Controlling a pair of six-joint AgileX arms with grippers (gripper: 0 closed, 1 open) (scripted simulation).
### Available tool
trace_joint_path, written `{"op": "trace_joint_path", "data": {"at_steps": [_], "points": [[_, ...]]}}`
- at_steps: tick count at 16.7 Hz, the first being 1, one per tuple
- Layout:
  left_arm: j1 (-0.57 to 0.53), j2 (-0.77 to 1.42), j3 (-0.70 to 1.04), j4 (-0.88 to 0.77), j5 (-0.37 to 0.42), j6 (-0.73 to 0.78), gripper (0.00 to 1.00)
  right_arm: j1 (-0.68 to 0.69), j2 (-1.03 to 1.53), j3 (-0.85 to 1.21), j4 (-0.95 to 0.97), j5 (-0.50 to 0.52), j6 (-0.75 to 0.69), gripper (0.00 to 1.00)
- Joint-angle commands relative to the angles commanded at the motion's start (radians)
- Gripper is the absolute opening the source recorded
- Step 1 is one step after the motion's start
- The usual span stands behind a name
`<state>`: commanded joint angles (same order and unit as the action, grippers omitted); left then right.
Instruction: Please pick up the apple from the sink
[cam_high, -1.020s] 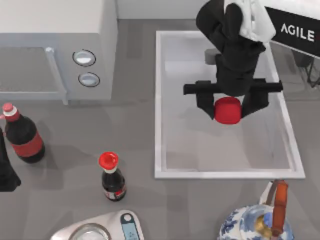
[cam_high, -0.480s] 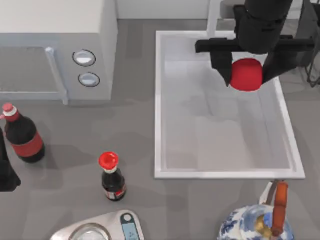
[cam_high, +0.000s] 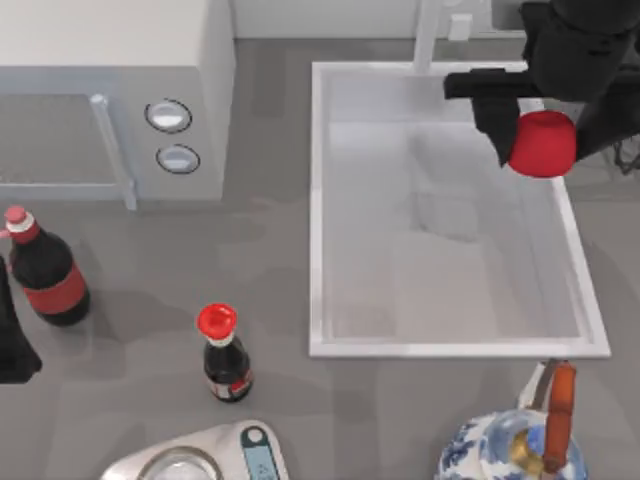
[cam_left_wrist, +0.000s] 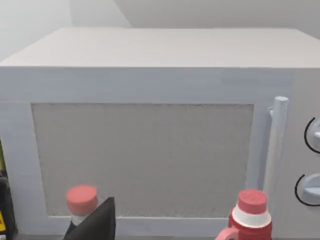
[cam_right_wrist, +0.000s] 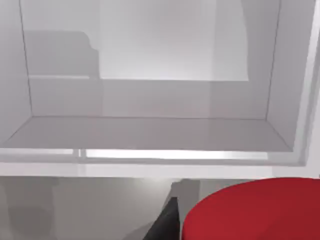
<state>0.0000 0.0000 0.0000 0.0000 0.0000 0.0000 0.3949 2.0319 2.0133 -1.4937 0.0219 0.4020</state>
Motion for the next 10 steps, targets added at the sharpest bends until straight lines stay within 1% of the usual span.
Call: {"op": "trace_joint_path", "data": {"at_steps": [2,7,10], "points": [[0.0,0.0,0.0,0.0,0.0,0.0,1.0,-0.074,-0.088,-0.119,0.023,-0.003,-0.074,0.0],[0.0,0.0,0.0,0.0,0.0,0.0,1.0,-0.293,-0.355,-0.52,0.089,-0.014,-0.292,0.0],[0.0,0.0,0.0,0.0,0.0,0.0,1.0,-0.406,-0.489,-0.683,0.122,-0.019,-0.405,0.0]]}}
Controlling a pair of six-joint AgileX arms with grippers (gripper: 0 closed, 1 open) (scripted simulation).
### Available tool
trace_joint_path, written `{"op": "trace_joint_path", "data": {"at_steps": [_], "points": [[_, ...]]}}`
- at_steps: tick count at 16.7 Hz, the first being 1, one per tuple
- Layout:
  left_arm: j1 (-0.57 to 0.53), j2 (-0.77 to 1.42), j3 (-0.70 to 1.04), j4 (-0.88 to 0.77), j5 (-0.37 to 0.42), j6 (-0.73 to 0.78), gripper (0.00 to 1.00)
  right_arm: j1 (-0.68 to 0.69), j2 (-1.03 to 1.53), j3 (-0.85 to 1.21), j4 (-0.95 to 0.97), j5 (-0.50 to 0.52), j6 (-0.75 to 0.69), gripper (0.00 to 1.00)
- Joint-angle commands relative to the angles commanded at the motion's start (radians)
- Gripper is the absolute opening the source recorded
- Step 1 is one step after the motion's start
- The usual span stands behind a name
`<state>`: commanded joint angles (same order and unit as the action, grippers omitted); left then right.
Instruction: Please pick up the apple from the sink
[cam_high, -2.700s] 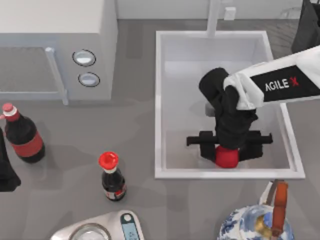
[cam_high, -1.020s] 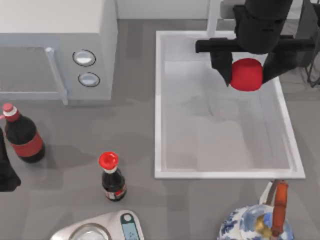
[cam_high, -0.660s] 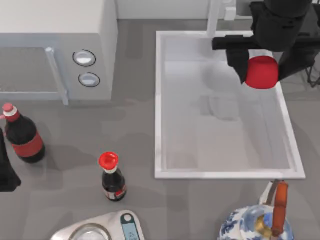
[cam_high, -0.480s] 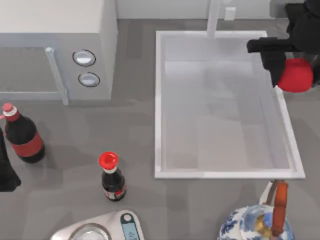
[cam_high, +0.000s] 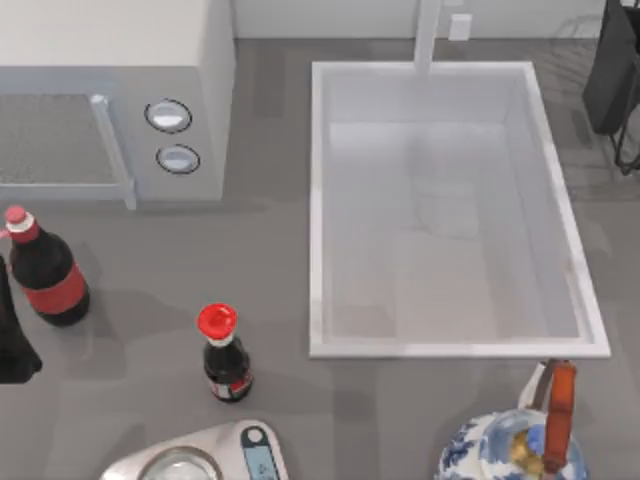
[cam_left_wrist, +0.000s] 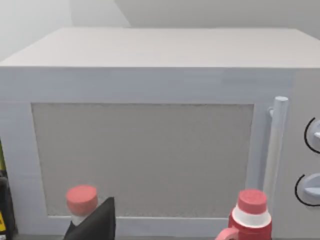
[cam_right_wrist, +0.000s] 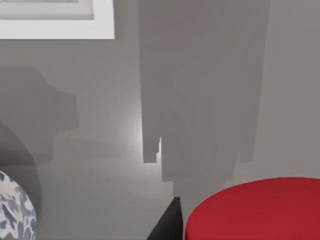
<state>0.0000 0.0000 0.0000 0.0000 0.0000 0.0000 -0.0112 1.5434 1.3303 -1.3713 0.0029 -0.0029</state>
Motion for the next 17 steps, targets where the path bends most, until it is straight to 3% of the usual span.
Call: {"op": "trace_joint_path", "data": {"at_steps": [9,17], "points": [[0.0,0.0,0.0,0.0,0.0,0.0,1.0,-0.055,-0.06,-0.083,0.03,-0.002,-0.056,0.0],[0.0,0.0,0.0,0.0,0.0,0.0,1.0,-0.054,0.0,-0.363,0.391,-0.003,-0.053,0.0]]}}
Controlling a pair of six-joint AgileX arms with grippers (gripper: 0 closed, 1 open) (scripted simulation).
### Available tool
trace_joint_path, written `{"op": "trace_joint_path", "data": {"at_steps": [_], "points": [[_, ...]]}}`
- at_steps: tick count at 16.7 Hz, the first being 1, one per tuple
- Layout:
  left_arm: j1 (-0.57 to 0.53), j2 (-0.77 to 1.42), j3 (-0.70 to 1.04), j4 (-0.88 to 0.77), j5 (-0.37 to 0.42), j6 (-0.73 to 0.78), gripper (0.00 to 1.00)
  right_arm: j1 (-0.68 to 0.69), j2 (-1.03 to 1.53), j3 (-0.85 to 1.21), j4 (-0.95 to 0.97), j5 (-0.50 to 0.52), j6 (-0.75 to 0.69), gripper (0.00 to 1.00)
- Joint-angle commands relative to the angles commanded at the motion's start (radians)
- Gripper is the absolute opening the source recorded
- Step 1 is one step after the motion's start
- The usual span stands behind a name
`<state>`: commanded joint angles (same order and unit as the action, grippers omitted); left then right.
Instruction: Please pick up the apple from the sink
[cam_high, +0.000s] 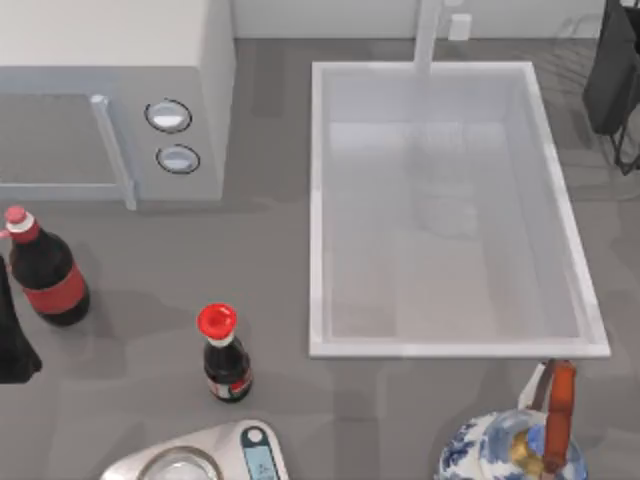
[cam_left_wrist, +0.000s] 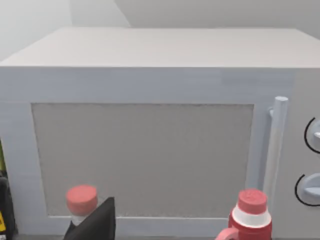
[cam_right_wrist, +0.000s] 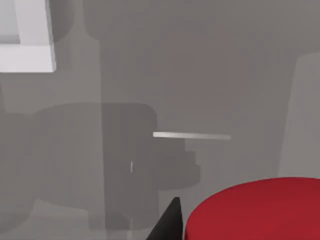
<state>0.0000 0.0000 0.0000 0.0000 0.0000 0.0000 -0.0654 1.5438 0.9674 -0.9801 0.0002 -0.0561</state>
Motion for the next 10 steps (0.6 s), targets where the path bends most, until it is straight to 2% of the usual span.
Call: {"op": "trace_joint_path", "data": {"at_steps": [3,7,10], "points": [[0.0,0.0,0.0,0.0,0.0,0.0,1.0,0.0,0.018,-0.069,0.074,0.0,0.001,0.0],[0.0,0.0,0.0,0.0,0.0,0.0,1.0,0.0,0.019,-0.072,0.077,0.0,0.001,0.0],[0.0,0.0,0.0,0.0,0.0,0.0,1.0,0.0,0.019,-0.072,0.077,0.0,0.001,0.23]]}}
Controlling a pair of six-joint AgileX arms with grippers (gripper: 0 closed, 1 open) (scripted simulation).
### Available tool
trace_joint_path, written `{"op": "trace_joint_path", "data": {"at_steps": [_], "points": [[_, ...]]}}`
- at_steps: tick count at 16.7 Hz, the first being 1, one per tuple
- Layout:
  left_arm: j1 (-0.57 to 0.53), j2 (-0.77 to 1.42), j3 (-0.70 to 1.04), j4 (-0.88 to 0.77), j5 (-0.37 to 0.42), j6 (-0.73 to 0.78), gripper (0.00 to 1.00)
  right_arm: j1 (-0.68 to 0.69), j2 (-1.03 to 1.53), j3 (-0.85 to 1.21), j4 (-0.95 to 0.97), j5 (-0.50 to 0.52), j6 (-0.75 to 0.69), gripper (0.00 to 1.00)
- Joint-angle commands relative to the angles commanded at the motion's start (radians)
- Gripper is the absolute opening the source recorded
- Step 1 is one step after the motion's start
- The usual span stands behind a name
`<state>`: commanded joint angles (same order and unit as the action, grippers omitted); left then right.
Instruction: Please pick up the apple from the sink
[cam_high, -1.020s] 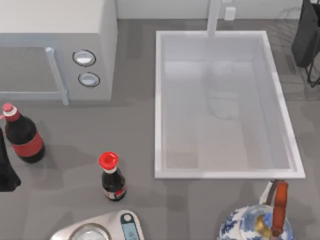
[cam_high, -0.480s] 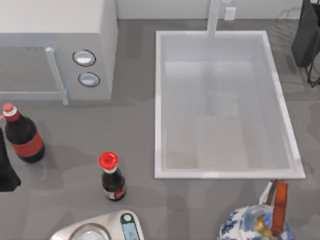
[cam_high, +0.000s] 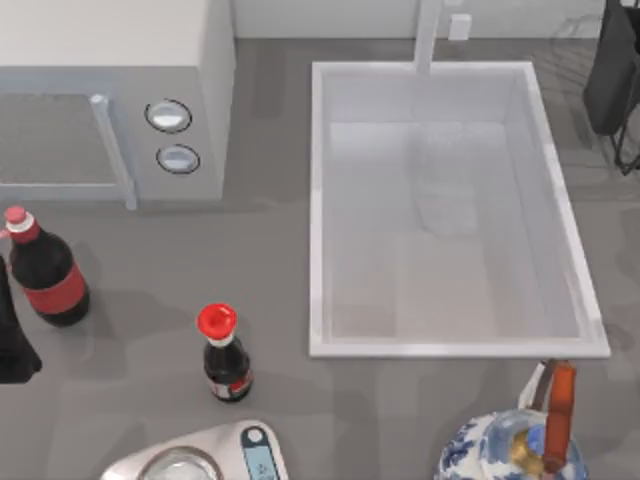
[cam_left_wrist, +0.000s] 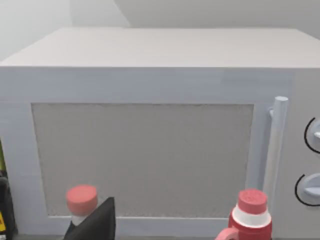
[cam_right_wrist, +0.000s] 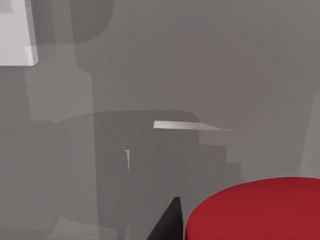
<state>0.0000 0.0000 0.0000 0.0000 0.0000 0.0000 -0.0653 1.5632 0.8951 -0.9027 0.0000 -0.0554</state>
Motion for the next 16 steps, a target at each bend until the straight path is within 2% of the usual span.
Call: {"op": "trace_joint_path", "data": {"at_steps": [10,16], "points": [[0.0,0.0,0.0,0.0,0.0,0.0,1.0,0.0,0.0,0.0,0.0,0.0,0.0,0.98],[0.0,0.0,0.0,0.0,0.0,0.0,1.0,0.0,0.0,0.0,0.0,0.0,0.0,1.0]]}}
